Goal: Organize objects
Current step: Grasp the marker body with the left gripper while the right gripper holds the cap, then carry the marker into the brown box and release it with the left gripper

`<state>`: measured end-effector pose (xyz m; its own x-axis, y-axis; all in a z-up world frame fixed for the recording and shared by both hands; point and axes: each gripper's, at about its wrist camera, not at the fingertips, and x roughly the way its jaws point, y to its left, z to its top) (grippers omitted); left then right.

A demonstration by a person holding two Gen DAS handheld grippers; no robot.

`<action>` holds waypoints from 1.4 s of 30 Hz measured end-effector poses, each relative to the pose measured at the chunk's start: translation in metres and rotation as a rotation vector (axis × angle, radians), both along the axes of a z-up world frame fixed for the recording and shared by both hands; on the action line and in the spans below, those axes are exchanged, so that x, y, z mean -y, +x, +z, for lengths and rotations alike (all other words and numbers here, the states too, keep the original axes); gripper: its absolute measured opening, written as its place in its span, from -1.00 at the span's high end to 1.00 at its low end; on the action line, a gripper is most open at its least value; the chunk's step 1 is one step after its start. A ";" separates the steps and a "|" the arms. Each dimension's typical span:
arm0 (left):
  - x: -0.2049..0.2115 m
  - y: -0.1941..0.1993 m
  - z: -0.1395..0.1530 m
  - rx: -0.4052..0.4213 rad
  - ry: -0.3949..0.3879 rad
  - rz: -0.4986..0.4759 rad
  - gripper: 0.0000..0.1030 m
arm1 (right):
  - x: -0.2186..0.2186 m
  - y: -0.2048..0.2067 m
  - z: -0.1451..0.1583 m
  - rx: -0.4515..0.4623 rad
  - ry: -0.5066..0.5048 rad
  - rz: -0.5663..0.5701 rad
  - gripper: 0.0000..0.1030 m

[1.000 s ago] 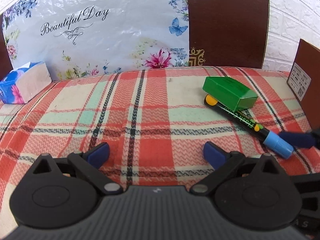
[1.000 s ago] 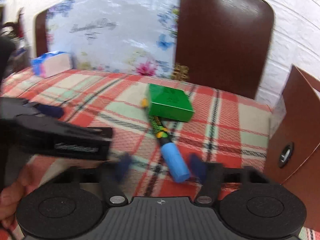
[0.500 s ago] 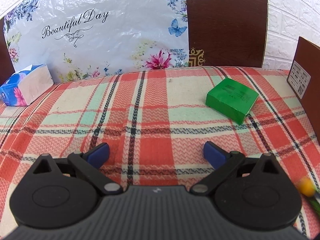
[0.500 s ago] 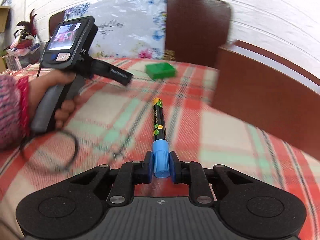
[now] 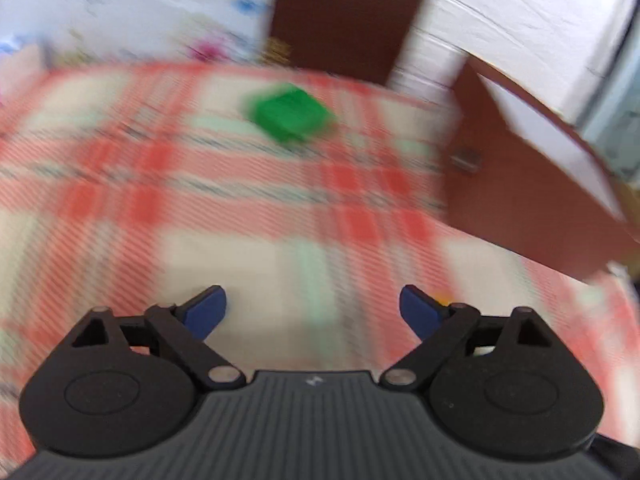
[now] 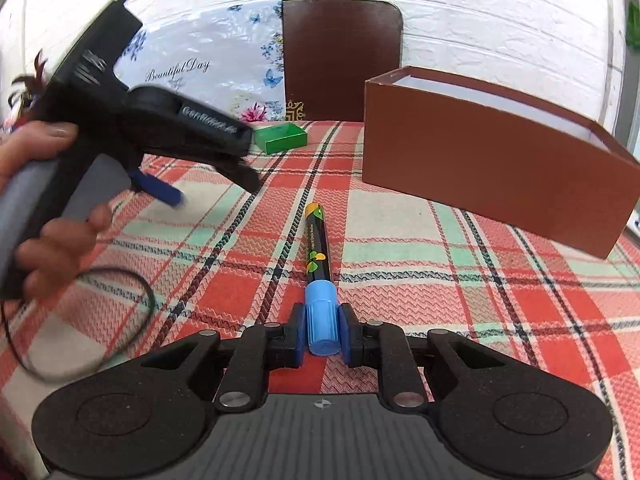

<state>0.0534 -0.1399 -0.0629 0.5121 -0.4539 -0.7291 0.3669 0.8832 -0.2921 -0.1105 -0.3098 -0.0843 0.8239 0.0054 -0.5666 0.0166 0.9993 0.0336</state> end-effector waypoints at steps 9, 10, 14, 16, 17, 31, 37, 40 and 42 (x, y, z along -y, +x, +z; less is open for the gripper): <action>0.080 -0.039 -0.008 -0.032 0.066 -0.177 -0.50 | 0.056 -0.003 -0.009 0.015 0.449 -0.045 0.66; 0.083 -0.039 -0.007 -0.010 0.077 -0.179 -0.18 | 0.060 -0.004 -0.010 0.018 0.492 -0.047 0.66; 0.094 -0.037 -0.002 -0.006 0.079 -0.187 0.41 | 0.065 -0.006 -0.009 0.044 0.535 -0.047 0.64; 0.095 -0.034 0.011 -0.009 0.051 -0.184 0.45 | 0.065 -0.008 -0.001 0.073 0.518 -0.036 0.63; 0.096 -0.036 0.022 0.011 0.034 -0.188 0.46 | 0.064 -0.009 0.005 0.098 0.492 -0.029 0.63; 0.190 0.040 0.116 0.252 -0.031 -0.278 0.48 | 0.095 0.080 0.083 0.344 0.287 -0.170 0.64; 0.242 0.072 0.083 0.242 0.062 -0.260 0.11 | 0.124 0.121 0.067 0.290 0.122 -0.345 0.38; 0.233 0.073 0.070 0.223 0.063 -0.248 0.11 | 0.127 0.111 0.067 0.319 0.136 -0.348 0.36; 0.225 0.066 0.068 0.245 0.062 -0.266 0.11 | 0.123 0.104 0.067 0.326 0.118 -0.356 0.31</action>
<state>0.1192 -0.3649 0.0052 0.5452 -0.5534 -0.6297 0.6383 0.7610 -0.1161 -0.0065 -0.4325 -0.0176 0.9207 -0.2598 -0.2913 0.3256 0.9227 0.2062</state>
